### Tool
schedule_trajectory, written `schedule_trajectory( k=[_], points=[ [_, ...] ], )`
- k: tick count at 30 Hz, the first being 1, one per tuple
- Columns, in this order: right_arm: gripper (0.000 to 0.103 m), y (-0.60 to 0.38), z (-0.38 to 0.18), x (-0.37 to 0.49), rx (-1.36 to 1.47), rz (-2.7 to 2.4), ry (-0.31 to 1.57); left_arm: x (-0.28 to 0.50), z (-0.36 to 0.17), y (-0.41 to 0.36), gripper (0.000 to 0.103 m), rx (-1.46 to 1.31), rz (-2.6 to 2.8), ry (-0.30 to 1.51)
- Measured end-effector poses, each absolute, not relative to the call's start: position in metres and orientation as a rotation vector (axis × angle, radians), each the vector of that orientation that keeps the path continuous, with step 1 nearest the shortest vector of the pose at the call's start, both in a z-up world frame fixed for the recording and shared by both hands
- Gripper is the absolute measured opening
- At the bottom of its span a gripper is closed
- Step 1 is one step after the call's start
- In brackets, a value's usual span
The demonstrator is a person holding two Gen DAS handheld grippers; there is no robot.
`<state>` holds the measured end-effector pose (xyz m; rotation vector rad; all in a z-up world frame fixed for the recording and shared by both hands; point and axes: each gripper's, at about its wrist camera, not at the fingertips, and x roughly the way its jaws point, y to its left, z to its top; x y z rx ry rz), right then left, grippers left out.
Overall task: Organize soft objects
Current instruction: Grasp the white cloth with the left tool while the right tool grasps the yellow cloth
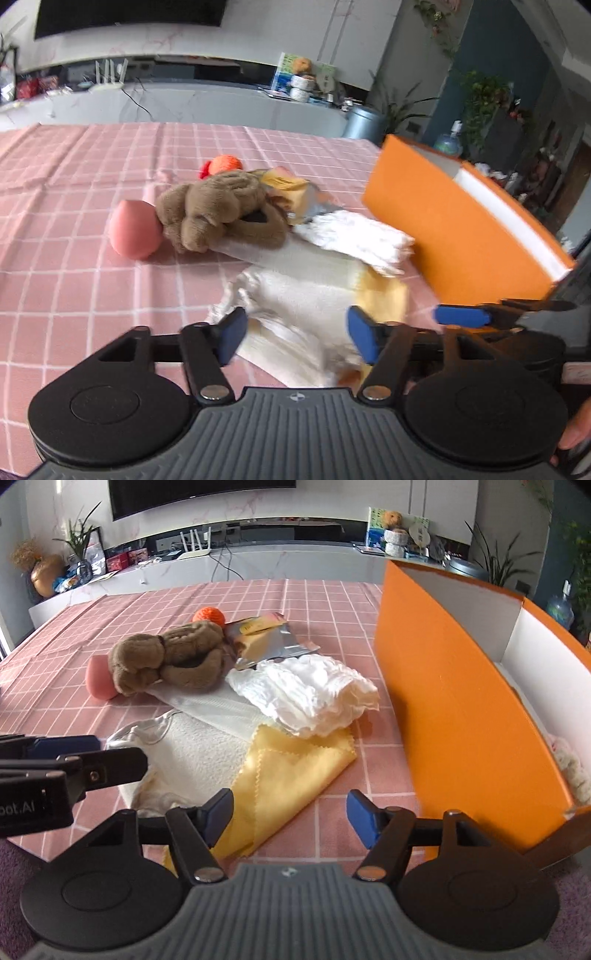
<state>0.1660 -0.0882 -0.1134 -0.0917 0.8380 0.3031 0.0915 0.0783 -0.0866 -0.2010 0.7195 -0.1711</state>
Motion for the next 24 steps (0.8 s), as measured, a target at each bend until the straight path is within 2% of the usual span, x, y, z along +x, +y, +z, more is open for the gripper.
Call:
schedule_trajectory(
  k=[4,15,18,21,22,23,24],
  points=[
    [0.068,-0.088,-0.12,0.176,-0.06,0.304,0.85,0.104,-0.092,0.083,0.087,-0.193,-0.091,0.732],
    [0.068,-0.083,-0.131,0.178,-0.06,0.339,0.821,0.124,-0.112,0.08,0.089,-0.204,-0.077,0.777],
    [0.061,-0.08,-0.131,0.177,-0.07,0.362,0.802,0.126,-0.112,0.071,0.088,-0.18,-0.091,0.772],
    [0.049,-0.078,-0.131,0.174,-0.079,0.387,0.785,0.127,-0.112,0.065,0.083,-0.172,-0.107,0.766],
    [0.045,-0.077,-0.132,0.173,-0.08,0.396,0.782,0.126,-0.112,0.064,0.073,-0.171,-0.107,0.763],
    [0.044,-0.077,-0.132,0.173,-0.083,0.401,0.779,0.126,-0.112,0.063,0.067,-0.166,-0.105,0.759],
    [0.043,-0.077,-0.132,0.173,-0.081,0.401,0.779,0.126,-0.112,0.061,0.057,-0.158,-0.103,0.758]
  ],
)
